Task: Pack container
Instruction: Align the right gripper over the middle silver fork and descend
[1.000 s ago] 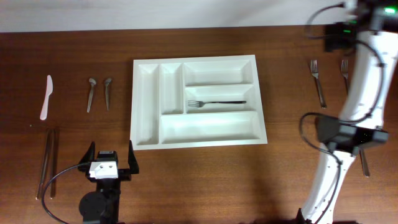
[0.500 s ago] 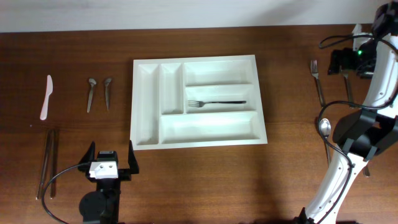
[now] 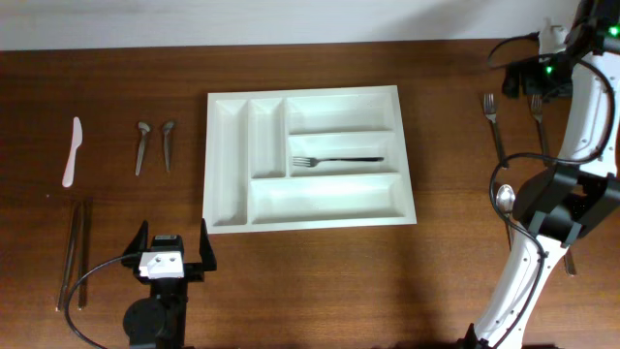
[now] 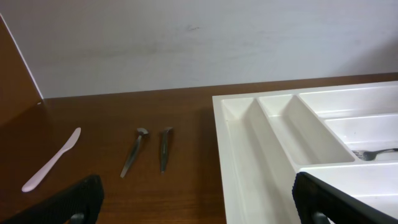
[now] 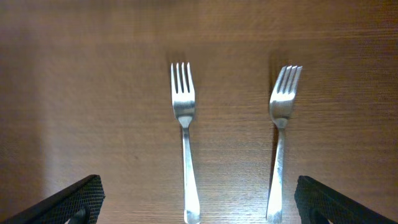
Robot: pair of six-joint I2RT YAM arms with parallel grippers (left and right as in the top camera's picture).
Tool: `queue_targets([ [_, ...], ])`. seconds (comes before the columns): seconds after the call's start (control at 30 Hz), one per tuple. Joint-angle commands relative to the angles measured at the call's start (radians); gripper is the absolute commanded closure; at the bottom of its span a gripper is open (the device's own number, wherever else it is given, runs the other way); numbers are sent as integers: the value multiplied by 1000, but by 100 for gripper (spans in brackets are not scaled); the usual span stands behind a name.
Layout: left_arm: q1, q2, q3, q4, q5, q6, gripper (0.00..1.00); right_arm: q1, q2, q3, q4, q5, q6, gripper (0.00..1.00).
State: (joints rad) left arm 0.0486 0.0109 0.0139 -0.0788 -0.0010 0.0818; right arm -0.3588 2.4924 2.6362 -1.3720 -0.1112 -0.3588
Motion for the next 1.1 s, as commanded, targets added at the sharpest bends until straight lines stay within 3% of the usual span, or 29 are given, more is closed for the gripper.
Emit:
queue_targets([
  [0.0,6,-5,-5,-3,1,-10,1,5,34,-20,-9,-9,-125,1],
  [0.2,6,-5,-5,-3,1,-10,1,5,34,-57,-25,-8,-259,1],
  [0.53,6,-5,-5,-3,1,-10,1,5,34,-221,84,-6,-258,2],
  [1.07,6,-5,-5,-3,1,-10,1,6,34,-243,124,-114,-254,1],
])
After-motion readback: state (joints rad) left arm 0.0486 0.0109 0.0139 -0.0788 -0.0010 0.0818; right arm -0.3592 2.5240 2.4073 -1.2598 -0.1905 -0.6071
